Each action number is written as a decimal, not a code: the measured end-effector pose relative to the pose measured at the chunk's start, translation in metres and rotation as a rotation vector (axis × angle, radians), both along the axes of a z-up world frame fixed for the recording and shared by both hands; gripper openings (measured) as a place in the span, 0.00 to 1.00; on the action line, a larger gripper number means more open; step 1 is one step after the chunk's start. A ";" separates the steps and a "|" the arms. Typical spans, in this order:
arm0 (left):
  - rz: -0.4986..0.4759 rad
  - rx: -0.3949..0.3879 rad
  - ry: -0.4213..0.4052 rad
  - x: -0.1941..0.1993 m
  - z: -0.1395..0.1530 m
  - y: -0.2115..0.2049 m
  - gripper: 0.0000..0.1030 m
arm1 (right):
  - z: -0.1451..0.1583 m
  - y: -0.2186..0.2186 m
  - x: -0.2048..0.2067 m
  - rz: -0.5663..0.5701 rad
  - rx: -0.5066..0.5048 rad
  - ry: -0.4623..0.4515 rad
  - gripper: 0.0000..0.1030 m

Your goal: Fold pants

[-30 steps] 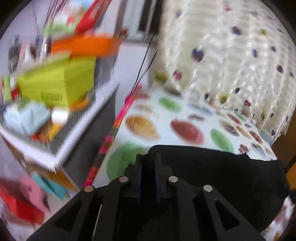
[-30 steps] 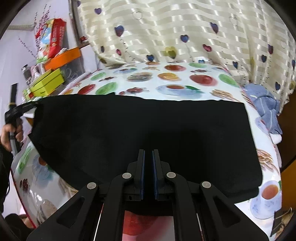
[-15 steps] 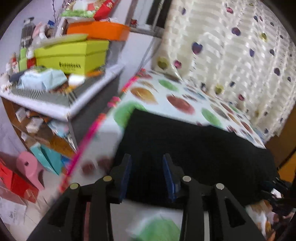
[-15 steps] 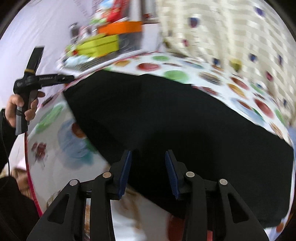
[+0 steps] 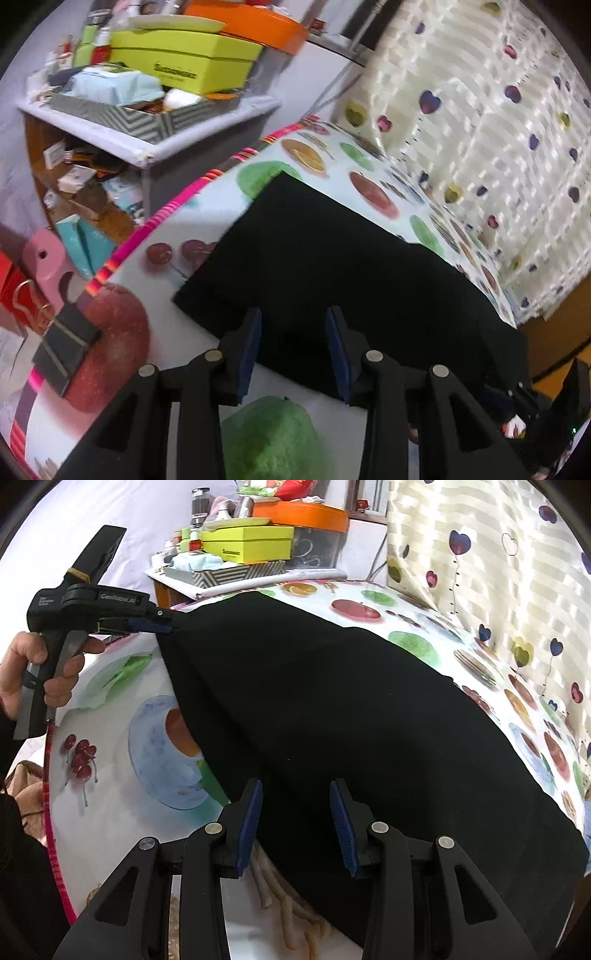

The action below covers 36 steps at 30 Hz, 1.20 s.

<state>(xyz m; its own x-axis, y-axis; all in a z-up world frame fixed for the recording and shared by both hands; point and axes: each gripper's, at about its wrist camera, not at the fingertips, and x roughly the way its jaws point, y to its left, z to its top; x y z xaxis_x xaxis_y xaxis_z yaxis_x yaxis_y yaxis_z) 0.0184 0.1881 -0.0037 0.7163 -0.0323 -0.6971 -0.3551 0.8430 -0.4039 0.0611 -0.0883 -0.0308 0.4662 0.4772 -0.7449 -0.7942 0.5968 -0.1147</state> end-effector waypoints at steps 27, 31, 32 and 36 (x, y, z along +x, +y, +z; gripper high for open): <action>0.065 0.090 -0.017 -0.001 0.008 0.003 0.06 | 0.014 0.003 -0.018 0.074 0.020 -0.017 0.03; 0.062 0.082 0.018 -0.002 -0.006 0.005 0.06 | 0.001 0.008 -0.017 0.070 -0.006 0.006 0.03; 0.061 0.093 0.011 -0.004 -0.003 0.003 0.06 | 0.003 0.007 -0.018 0.070 0.001 0.012 0.03; 0.053 0.116 -0.035 -0.015 0.006 0.000 0.07 | 0.003 0.004 -0.021 0.077 0.003 0.018 0.03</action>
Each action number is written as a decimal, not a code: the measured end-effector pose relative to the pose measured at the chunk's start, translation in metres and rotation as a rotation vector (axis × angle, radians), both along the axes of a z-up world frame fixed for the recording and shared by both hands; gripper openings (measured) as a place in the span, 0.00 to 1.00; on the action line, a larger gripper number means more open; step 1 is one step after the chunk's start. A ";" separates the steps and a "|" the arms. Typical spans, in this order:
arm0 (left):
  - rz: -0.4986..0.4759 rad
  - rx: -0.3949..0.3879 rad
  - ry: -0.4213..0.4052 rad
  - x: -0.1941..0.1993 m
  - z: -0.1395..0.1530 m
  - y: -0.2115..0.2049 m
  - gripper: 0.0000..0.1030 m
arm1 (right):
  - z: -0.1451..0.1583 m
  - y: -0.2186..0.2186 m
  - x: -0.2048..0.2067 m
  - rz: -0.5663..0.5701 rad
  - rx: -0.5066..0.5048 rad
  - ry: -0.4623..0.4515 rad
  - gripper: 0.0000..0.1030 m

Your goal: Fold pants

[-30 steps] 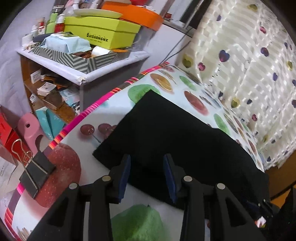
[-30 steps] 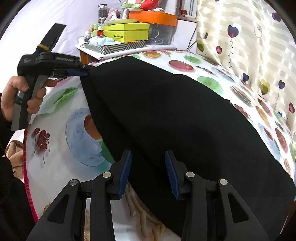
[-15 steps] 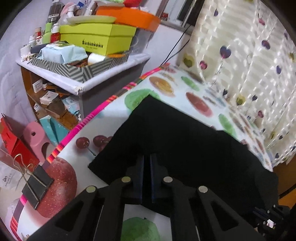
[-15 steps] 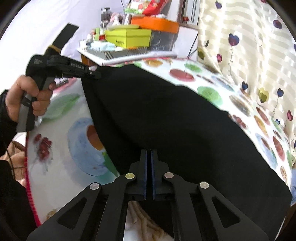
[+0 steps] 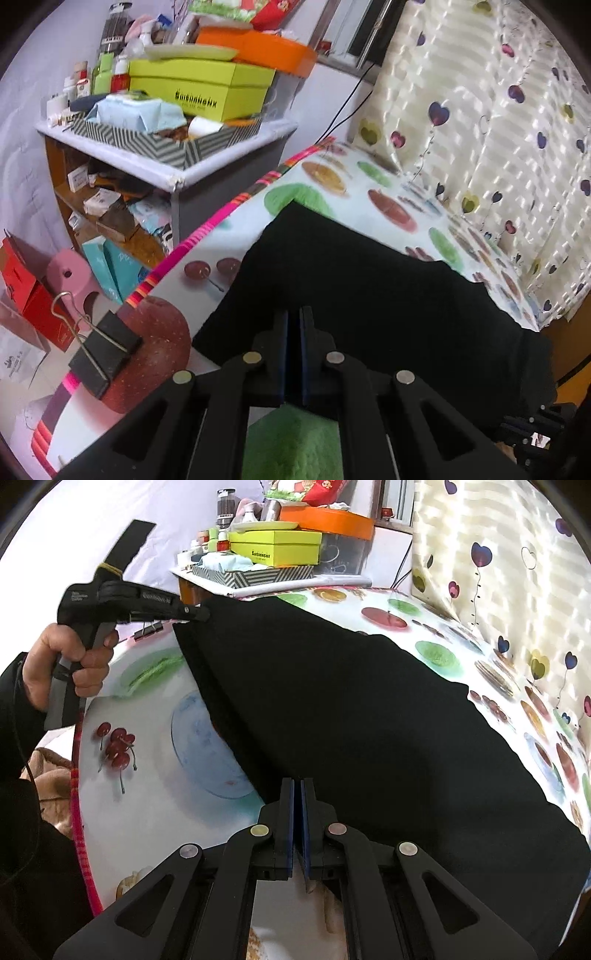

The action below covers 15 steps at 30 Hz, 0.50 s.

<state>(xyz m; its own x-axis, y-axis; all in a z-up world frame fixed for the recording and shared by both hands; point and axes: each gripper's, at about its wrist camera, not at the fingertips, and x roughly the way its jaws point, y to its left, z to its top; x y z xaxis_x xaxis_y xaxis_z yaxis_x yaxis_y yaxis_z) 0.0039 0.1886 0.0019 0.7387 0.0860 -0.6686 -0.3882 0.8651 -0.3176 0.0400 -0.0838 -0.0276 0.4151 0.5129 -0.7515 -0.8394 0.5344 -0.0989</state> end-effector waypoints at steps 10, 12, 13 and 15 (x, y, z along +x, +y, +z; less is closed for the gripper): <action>0.068 0.027 0.007 -0.028 -0.001 0.013 0.11 | 0.021 -0.064 0.009 -0.172 0.174 0.044 0.15; 0.099 0.028 -0.011 -0.033 0.005 0.019 0.11 | 0.021 -0.090 0.017 -0.283 0.172 0.023 0.15; 0.097 0.025 -0.019 -0.034 0.009 0.019 0.11 | 0.019 -0.104 0.023 -0.344 0.164 0.020 0.15; 0.066 0.030 -0.038 -0.030 0.015 0.012 0.11 | 0.013 -0.125 0.033 -0.441 0.135 0.026 0.15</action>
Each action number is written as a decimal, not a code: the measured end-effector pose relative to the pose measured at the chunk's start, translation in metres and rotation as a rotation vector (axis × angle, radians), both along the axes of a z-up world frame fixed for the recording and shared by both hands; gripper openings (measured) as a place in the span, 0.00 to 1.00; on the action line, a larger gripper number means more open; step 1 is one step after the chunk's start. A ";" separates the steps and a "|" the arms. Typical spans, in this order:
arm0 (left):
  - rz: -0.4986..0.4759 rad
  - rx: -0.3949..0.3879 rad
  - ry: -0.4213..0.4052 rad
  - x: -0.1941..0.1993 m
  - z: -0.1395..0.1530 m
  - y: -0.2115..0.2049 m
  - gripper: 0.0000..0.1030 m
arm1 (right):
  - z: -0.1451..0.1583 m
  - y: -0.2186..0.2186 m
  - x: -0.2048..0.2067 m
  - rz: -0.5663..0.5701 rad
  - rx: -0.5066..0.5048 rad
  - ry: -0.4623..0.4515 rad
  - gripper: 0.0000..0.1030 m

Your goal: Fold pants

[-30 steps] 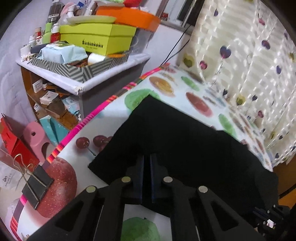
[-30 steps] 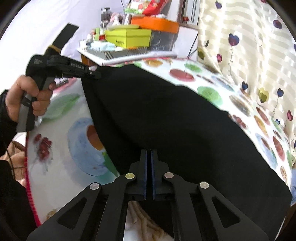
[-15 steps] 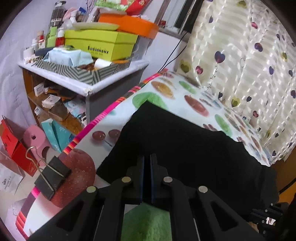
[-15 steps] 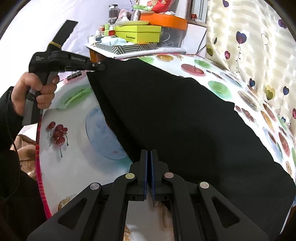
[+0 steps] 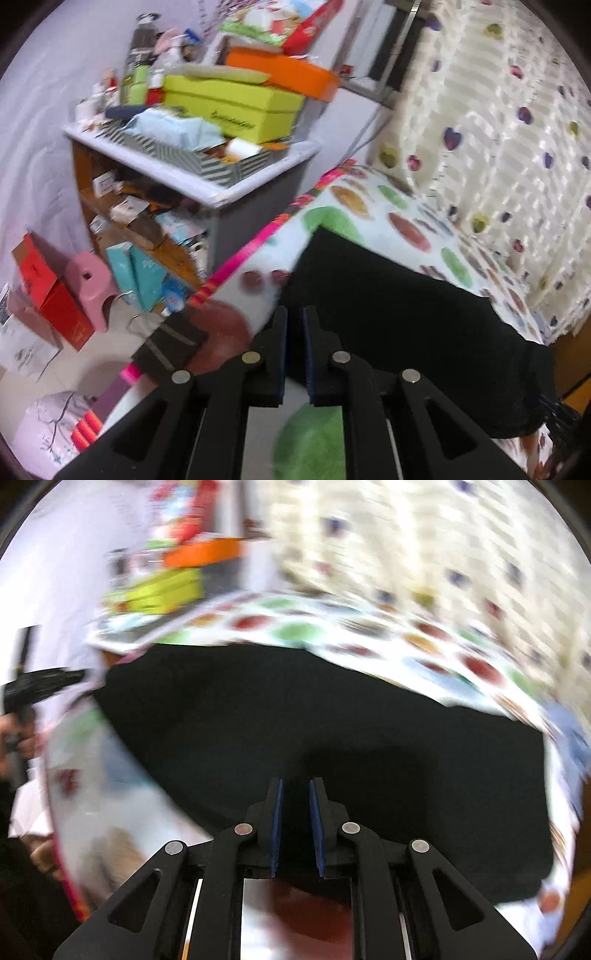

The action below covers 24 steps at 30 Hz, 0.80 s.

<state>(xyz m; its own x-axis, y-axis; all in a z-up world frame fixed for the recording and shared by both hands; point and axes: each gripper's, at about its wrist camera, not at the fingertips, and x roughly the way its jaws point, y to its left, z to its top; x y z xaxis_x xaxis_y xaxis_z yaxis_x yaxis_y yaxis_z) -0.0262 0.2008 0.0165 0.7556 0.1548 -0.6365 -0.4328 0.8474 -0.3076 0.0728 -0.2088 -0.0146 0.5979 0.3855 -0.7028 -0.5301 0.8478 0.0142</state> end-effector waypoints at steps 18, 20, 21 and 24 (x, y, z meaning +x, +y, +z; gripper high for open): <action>-0.239 0.089 0.126 0.042 -0.024 -0.062 0.11 | -0.012 -0.065 -0.013 -0.187 -0.041 0.118 0.27; -0.237 0.086 0.121 0.042 -0.024 -0.061 0.11 | -0.009 -0.066 -0.014 -0.199 -0.059 0.101 0.27; -0.236 0.083 0.119 0.043 -0.024 -0.060 0.11 | -0.007 -0.067 -0.015 -0.212 -0.060 0.082 0.27; -0.235 0.082 0.125 0.043 -0.023 -0.057 0.11 | 0.004 -0.073 -0.016 -0.243 0.000 0.030 0.27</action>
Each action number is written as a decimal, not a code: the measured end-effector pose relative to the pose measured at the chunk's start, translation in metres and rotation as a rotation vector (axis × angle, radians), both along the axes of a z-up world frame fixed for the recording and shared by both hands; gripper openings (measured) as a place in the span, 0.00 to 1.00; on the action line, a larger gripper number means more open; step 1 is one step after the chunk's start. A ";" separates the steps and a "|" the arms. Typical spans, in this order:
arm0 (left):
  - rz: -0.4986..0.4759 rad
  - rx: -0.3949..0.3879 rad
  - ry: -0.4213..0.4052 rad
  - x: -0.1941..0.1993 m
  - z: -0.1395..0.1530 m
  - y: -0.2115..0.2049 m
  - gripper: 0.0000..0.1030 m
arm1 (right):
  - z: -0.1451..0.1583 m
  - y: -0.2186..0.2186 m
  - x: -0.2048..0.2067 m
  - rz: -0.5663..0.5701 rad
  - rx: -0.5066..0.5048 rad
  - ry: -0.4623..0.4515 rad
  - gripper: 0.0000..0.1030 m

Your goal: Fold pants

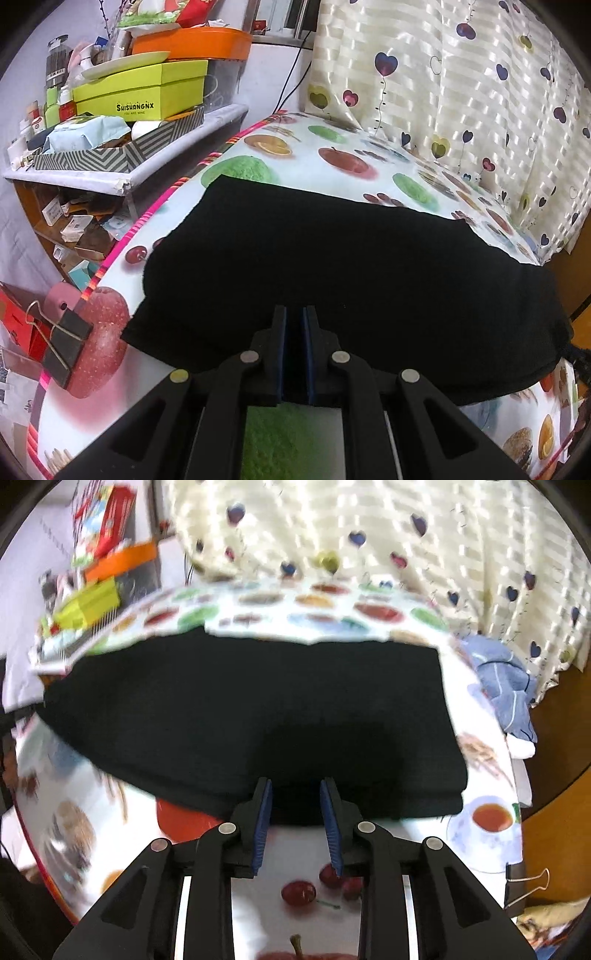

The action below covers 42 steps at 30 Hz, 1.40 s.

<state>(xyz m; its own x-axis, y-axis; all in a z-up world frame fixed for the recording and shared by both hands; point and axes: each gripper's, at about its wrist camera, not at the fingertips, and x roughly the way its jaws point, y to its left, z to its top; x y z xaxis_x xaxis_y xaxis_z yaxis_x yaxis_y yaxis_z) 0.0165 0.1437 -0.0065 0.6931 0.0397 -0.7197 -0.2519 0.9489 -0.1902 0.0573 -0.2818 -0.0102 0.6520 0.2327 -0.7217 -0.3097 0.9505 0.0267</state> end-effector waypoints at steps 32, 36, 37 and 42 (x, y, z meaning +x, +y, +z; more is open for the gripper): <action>0.117 0.057 -0.038 -0.035 0.015 -0.008 0.44 | -0.009 0.131 -0.011 0.303 0.036 -0.022 0.37; 0.108 0.074 -0.027 -0.031 0.015 -0.012 0.44 | -0.008 0.139 -0.011 0.321 0.029 -0.030 0.37; 0.106 0.074 -0.026 -0.030 0.015 -0.012 0.44 | -0.008 0.140 -0.011 0.322 0.029 -0.030 0.37; 0.097 0.081 -0.014 -0.029 0.012 -0.013 0.44 | -0.010 0.143 -0.010 0.321 0.023 -0.021 0.37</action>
